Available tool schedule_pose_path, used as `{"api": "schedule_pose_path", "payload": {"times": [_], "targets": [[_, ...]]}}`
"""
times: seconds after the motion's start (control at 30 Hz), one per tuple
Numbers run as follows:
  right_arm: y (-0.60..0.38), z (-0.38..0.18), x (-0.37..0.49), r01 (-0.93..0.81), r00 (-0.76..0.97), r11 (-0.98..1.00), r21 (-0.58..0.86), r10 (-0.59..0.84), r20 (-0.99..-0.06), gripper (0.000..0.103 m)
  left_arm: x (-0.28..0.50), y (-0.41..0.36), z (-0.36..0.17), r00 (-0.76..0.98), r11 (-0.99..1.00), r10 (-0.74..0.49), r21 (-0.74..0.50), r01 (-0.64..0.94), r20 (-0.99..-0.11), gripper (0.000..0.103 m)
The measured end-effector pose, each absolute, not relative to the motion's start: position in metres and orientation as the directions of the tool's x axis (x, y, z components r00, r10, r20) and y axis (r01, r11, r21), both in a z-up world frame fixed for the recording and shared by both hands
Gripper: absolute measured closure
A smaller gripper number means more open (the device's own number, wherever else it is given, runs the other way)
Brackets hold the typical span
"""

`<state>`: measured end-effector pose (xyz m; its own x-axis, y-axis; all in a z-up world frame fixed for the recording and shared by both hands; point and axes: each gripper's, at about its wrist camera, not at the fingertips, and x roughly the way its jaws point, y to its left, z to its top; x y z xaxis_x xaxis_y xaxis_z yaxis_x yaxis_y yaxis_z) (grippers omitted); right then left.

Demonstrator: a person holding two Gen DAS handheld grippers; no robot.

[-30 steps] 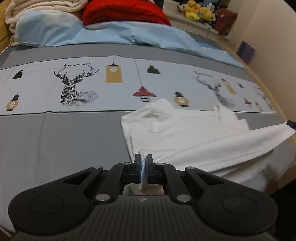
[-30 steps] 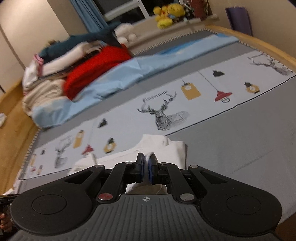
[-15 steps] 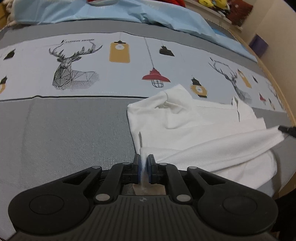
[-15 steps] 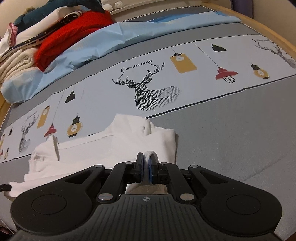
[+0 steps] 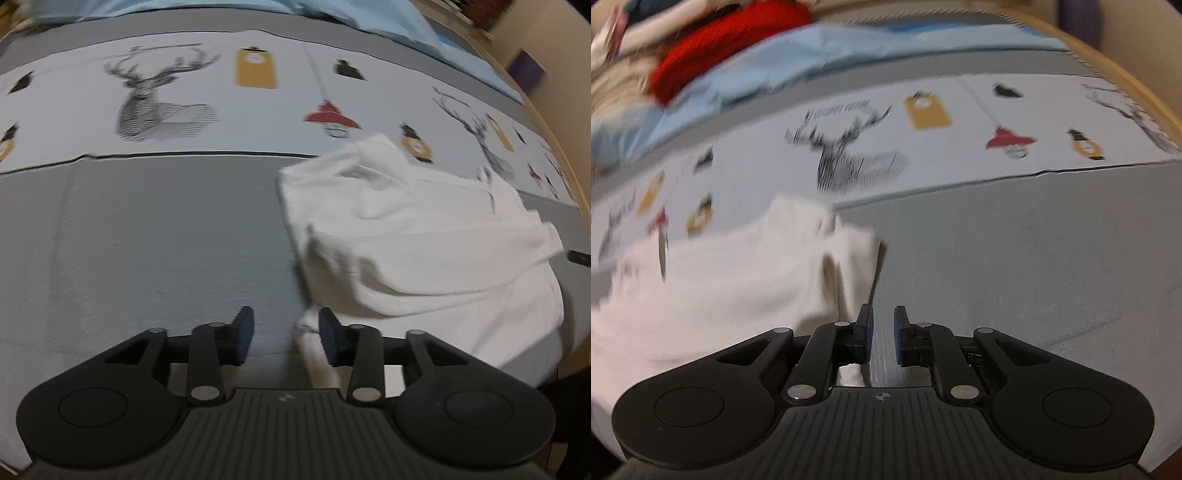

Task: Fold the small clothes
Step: 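Grasp the shirt hem with both grippers and lift it toward the collar, then lay the lifted hem over the shirt body with both grippers and open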

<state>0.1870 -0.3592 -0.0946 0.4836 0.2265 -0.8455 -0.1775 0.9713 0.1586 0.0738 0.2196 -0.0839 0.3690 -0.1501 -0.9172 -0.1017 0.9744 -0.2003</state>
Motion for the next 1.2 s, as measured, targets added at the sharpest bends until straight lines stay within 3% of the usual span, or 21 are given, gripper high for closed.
{"api": "schedule_pose_path", "payload": {"times": [0.1, 0.2, 0.43, 0.73, 0.8, 0.83, 0.9, 0.93, 0.97, 1.1, 1.2], "targets": [[-0.343, -0.1, 0.188, -0.245, 0.444, 0.958, 0.15, 0.249, -0.861, 0.091, 0.08, 0.207, -0.086, 0.361, 0.981, -0.151, -0.185, -0.061, -0.92, 0.054], [-0.333, -0.097, 0.19, -0.261, 0.443, 0.946, 0.193, 0.295, -0.847, 0.079, 0.086, 0.197, -0.087, 0.37, 0.986, -0.143, -0.165, -0.029, -0.918, 0.053], [-0.305, -0.104, 0.203, -0.309, 0.399, 0.927, 0.214, 0.33, -0.855, 0.077, 0.103, 0.182, -0.098, 0.364, 0.998, -0.06, -0.045, 0.05, -0.93, 0.053], [-0.293, -0.106, 0.225, -0.282, 0.4, 0.913, 0.293, 0.39, -0.829, 0.073, 0.128, 0.178, -0.096, 0.421, 0.997, -0.067, -0.046, 0.059, -0.905, 0.053], [-0.291, -0.105, 0.231, -0.272, 0.409, 0.911, 0.31, 0.401, -0.82, 0.079, 0.134, 0.176, -0.097, 0.429, 0.997, -0.072, -0.048, 0.067, -0.901, 0.053], [-0.292, -0.104, 0.234, -0.265, 0.414, 0.909, 0.321, 0.408, -0.813, 0.094, 0.137, 0.174, -0.099, 0.433, 0.996, -0.076, -0.048, 0.075, -0.898, 0.053], [-0.294, -0.103, 0.24, -0.242, 0.43, 0.901, 0.359, 0.431, -0.793, 0.098, 0.142, 0.172, -0.101, 0.437, 0.994, -0.092, -0.054, 0.098, -0.895, 0.062], [-0.296, -0.101, 0.244, -0.227, 0.441, 0.897, 0.38, 0.442, -0.781, 0.098, 0.144, 0.171, -0.102, 0.436, 0.992, -0.105, -0.062, 0.112, -0.894, 0.082], [-0.299, -0.1, 0.247, -0.205, 0.455, 0.89, 0.408, 0.456, -0.765, 0.098, 0.146, 0.171, -0.102, 0.439, 0.991, -0.112, -0.065, 0.12, -0.891, 0.093], [-0.316, -0.098, 0.261, -0.087, 0.518, 0.847, 0.524, 0.488, -0.703, 0.098, 0.152, 0.181, -0.095, 0.493, 0.992, -0.122, -0.095, 0.079, -0.862, 0.095], [-0.331, -0.099, 0.268, 0.02, 0.596, 0.812, 0.583, 0.458, -0.659, 0.098, 0.157, 0.203, -0.089, 0.543, 0.985, -0.109, -0.163, -0.053, -0.832, 0.095]]}}
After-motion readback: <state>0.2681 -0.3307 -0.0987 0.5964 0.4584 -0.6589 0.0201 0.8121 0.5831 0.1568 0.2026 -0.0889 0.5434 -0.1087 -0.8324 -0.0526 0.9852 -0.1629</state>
